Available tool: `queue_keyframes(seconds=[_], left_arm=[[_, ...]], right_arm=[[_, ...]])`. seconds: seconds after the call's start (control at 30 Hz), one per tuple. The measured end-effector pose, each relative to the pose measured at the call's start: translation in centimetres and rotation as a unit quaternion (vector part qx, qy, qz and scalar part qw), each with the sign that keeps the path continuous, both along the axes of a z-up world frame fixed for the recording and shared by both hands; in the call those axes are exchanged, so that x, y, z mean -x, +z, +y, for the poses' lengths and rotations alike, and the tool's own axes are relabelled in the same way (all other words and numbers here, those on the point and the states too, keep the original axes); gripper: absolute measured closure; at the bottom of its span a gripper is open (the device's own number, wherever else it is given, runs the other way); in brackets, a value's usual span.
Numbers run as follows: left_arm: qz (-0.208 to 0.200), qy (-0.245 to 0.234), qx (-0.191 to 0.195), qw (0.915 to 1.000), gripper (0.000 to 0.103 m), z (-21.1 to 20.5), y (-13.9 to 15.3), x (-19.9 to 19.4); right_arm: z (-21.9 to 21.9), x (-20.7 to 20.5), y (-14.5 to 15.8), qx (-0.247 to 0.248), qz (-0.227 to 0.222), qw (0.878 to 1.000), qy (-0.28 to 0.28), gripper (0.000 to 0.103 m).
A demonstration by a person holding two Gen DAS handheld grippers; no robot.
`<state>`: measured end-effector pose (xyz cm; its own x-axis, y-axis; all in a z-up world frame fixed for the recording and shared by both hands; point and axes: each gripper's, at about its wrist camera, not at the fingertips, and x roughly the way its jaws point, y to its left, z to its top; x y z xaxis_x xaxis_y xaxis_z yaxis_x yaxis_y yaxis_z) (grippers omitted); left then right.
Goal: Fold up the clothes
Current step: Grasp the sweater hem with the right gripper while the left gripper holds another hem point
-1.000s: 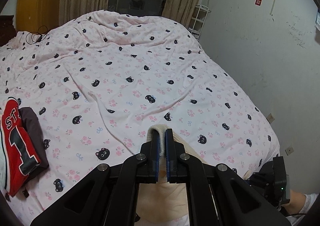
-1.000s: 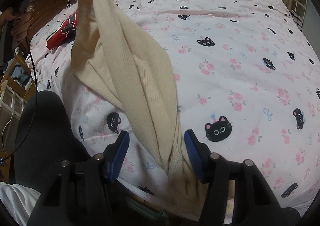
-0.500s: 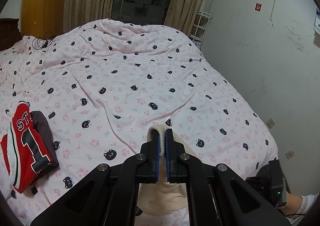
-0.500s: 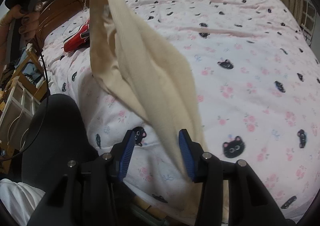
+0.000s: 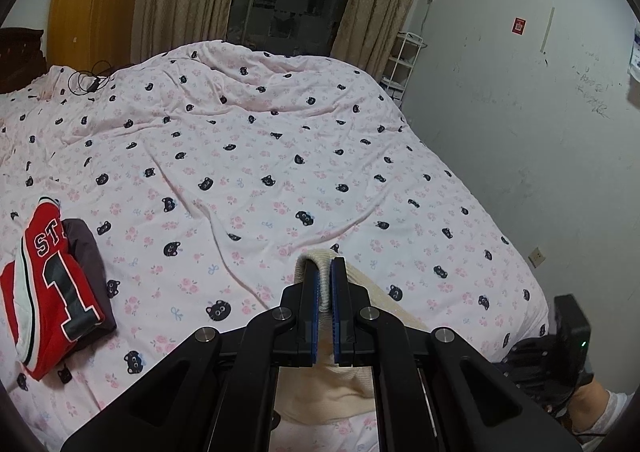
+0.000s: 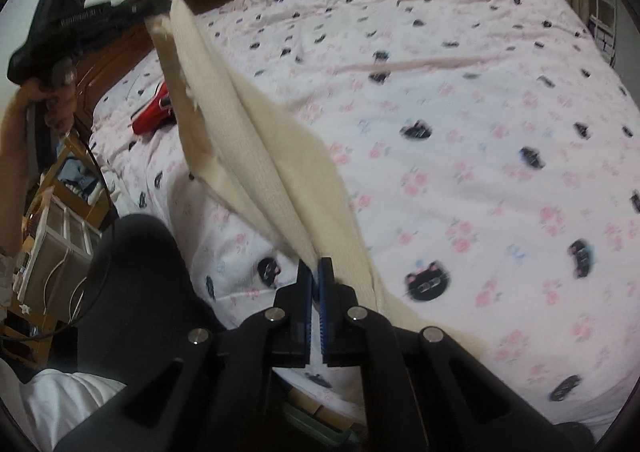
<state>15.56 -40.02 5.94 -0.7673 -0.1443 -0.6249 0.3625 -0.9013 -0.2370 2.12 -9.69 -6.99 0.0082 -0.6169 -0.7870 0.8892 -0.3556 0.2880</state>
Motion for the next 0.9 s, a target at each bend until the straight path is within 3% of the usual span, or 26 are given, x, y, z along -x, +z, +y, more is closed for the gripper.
queue_keyframes(seconds=[0.3, 0.53, 0.9], left_arm=[[0.032, 0.014, 0.007, 0.9994, 0.099, -0.9, 2.4, 2.7], [0.052, 0.027, 0.018, 0.9981, 0.099, -2.0, 3.4, 6.1], [0.061, 0.052, 0.044, 0.9958, 0.099, -4.2, 6.2, 13.2]], right_arm=[[0.8, 6.5, 7.4, 0.054, 0.023, 0.997, -0.055, 0.099], [-0.4, 10.9, 9.9, 0.053, 0.059, 0.993, -0.084, 0.099], [-3.7, 19.4, 17.1, 0.061, 0.135, 0.978, -0.148, 0.099]])
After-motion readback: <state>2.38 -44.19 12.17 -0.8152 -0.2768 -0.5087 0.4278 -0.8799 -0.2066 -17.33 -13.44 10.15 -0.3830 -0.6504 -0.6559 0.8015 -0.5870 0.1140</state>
